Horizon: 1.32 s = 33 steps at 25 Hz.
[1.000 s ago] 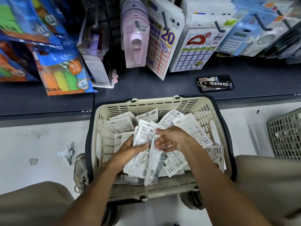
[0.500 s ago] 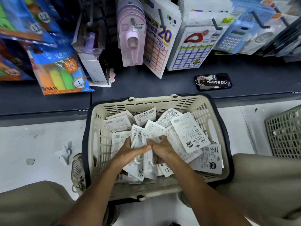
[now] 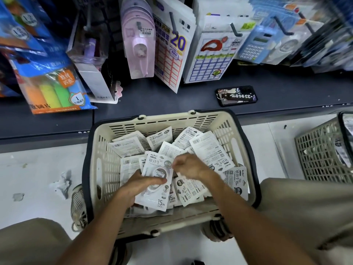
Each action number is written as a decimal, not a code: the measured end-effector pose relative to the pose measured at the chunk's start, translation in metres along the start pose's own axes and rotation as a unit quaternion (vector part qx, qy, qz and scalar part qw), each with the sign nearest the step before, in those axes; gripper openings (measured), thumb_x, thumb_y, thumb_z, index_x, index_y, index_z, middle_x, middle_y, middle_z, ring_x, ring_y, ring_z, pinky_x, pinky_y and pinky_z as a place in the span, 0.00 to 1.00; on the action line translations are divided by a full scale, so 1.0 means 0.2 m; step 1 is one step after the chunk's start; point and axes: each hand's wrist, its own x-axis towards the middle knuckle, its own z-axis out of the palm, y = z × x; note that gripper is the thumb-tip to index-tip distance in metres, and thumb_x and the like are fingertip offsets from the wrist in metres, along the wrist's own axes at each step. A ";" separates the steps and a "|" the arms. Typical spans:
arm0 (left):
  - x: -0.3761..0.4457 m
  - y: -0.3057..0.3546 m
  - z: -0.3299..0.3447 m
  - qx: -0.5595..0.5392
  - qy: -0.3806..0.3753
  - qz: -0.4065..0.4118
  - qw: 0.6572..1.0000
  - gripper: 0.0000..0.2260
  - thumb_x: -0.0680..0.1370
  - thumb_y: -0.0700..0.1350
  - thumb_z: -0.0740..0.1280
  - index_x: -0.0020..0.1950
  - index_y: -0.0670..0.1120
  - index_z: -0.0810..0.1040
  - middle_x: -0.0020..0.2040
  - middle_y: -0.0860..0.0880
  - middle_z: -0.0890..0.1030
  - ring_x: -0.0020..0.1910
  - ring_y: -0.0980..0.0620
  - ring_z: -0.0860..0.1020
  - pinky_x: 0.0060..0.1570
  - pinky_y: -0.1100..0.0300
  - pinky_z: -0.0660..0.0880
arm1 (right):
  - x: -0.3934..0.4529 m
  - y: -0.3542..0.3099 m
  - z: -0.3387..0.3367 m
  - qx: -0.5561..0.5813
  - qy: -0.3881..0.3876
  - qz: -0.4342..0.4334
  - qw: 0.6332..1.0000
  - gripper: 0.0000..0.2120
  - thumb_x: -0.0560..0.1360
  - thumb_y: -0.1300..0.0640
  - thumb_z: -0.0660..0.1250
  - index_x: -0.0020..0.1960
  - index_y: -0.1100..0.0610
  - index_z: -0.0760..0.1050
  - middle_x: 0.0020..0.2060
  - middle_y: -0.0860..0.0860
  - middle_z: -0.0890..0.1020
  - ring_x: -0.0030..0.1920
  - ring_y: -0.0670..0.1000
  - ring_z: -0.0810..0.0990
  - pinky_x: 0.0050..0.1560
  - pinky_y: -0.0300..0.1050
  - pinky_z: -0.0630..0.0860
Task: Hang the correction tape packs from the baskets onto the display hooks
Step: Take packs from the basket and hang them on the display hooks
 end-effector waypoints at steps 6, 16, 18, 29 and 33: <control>0.02 0.02 0.06 -0.041 0.014 -0.025 0.999 0.22 0.65 0.49 0.83 0.54 0.53 0.79 0.48 0.56 0.84 0.47 0.57 0.79 0.38 0.61 0.70 | -0.06 0.25 -0.42 -0.488 -0.018 0.010 0.873 0.44 0.70 0.59 0.75 0.80 0.49 0.56 0.78 0.53 0.59 0.75 0.61 0.63 0.74 0.59 0.66; -0.07 0.08 0.03 -0.064 0.027 0.051 0.996 0.39 0.49 0.54 0.87 0.57 0.56 0.77 0.49 0.58 0.86 0.49 0.57 0.82 0.39 0.61 0.74 | -0.07 0.31 -0.52 -0.125 0.300 -0.095 0.941 0.07 0.80 0.55 0.66 0.55 0.54 0.80 0.47 0.53 0.84 0.42 0.50 0.78 0.39 0.43 0.72; -0.11 0.12 0.02 -0.055 0.028 0.061 0.996 0.38 0.49 0.54 0.87 0.56 0.57 0.76 0.50 0.58 0.85 0.50 0.57 0.81 0.41 0.60 0.75 | -0.11 0.21 -0.61 -0.021 0.325 -0.119 0.938 0.03 0.77 0.58 0.70 0.49 0.57 0.81 0.42 0.53 0.86 0.38 0.50 0.78 0.36 0.44 0.73; -0.55 0.49 0.00 -0.135 0.044 0.177 0.974 0.49 0.44 0.61 0.84 0.63 0.52 0.74 0.51 0.50 0.86 0.50 0.47 0.82 0.51 0.46 0.79 | -0.65 -0.45 -0.80 0.227 0.003 -0.245 0.943 0.09 0.65 0.62 0.81 0.42 0.53 0.86 0.39 0.52 0.88 0.36 0.47 0.85 0.35 0.38 0.80; -0.67 0.61 -0.01 -0.195 0.016 0.185 0.963 0.37 0.57 0.51 0.84 0.63 0.40 0.80 0.52 0.38 0.87 0.47 0.42 0.86 0.43 0.49 0.83 | -0.72 -0.58 -0.73 0.113 0.093 -0.250 0.957 0.07 0.69 0.60 0.81 0.43 0.52 0.85 0.36 0.46 0.87 0.35 0.43 0.84 0.35 0.37 0.78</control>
